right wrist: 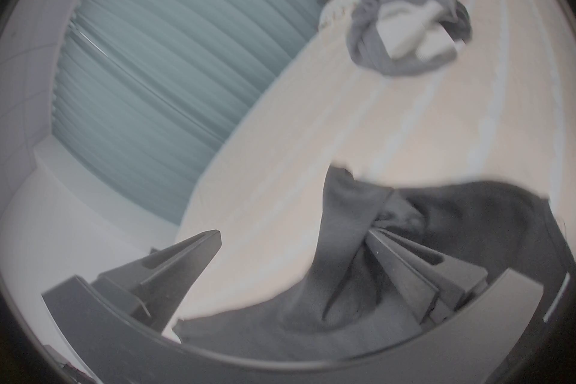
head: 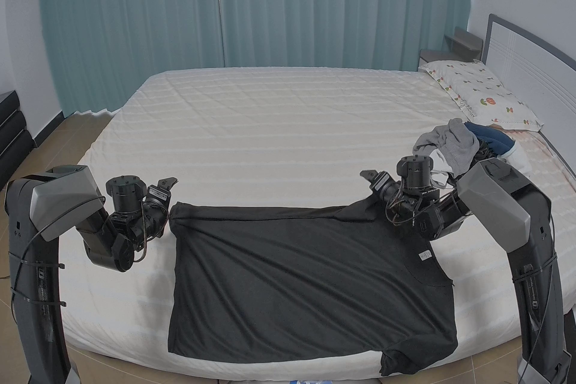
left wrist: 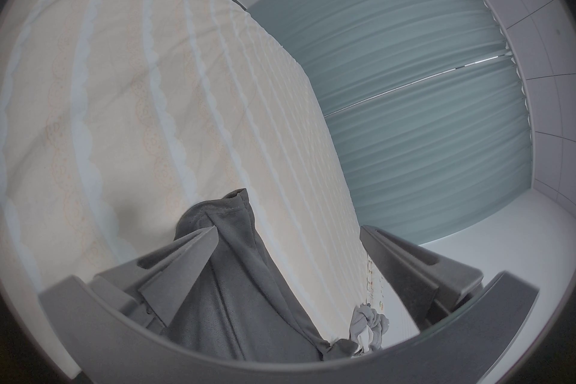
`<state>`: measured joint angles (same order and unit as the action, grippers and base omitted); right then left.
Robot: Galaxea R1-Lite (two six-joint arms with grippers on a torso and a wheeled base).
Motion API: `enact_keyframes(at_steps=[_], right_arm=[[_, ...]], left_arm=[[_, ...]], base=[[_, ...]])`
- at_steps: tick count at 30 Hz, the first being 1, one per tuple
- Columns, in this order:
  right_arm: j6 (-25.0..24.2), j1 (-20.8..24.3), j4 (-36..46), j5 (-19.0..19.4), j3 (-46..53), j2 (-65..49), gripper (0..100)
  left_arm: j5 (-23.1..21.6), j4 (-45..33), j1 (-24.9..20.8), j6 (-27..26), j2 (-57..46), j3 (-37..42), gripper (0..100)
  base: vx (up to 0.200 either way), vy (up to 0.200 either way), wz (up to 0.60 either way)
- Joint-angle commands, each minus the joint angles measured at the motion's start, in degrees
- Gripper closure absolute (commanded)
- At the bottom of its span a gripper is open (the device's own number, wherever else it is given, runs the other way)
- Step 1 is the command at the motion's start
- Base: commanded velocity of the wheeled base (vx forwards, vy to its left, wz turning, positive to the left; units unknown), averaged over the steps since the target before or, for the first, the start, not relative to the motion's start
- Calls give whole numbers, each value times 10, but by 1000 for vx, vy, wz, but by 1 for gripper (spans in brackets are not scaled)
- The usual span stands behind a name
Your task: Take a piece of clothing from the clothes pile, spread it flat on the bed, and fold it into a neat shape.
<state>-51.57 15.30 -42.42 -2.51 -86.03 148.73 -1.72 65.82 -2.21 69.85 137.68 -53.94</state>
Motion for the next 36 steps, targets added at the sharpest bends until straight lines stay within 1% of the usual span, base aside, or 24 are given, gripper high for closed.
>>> enact_keyframes(at_steps=[1,5,9,11,13,15,16,17,18,20,22,24,27,28,29,34,36], right_arm=[[0,-21,-80,-46,-97,74,0],[2,-27,-81,-43,-107,73,0],[31,-40,-78,-39,-105,77,0],[33,-42,-77,-38,-99,75,0],[45,-49,-77,-23,-65,58,0],[48,-50,-79,3,-22,25,0],[48,-50,-80,11,-5,16,0],[48,-50,-80,11,-5,16,0],[48,-47,-79,31,38,-16,0],[48,-44,-77,38,56,-29,0],[51,-32,-77,45,114,-62,0],[54,-26,-79,55,136,-78,0],[54,-22,-76,77,142,-92,0],[54,-22,-76,77,142,-92,0],[53,-11,-74,88,140,-82,0],[50,10,-30,86,109,-41,0],[47,16,0,85,79,-15,0]], left_arm=[[0,0,0,0,1,0,0],[1,0,-1,-1,1,0,0],[1,0,-1,-1,1,0,0],[1,0,-1,-1,1,0,0],[2,0,-1,-2,1,-1,0],[3,0,-1,-2,2,-1,0],[3,0,-1,-2,2,-1,0],[3,0,-1,-2,2,-1,0],[3,0,-2,-2,2,-1,0],[3,0,-2,-2,2,-1,0],[3,0,-2,-2,2,0,0],[3,1,-2,-2,2,-1,0],[3,1,-2,-3,2,-1,0],[3,1,-2,-3,2,-1,0],[4,1,-3,-4,2,0,0],[4,1,-3,-5,3,-1,0],[4,1,-3,-5,3,0,0]], base=[[0,0,0],[0,0,0],[0,0,0],[0,0,0],[0,0,0],[0,0,0],[0,0,0],[0,0,0],[0,0,0],[0,0,0],[0,0,0],[0,0,0],[0,0,0],[0,0,0],[0,0,0],[0,0,0],[0,0,0]])
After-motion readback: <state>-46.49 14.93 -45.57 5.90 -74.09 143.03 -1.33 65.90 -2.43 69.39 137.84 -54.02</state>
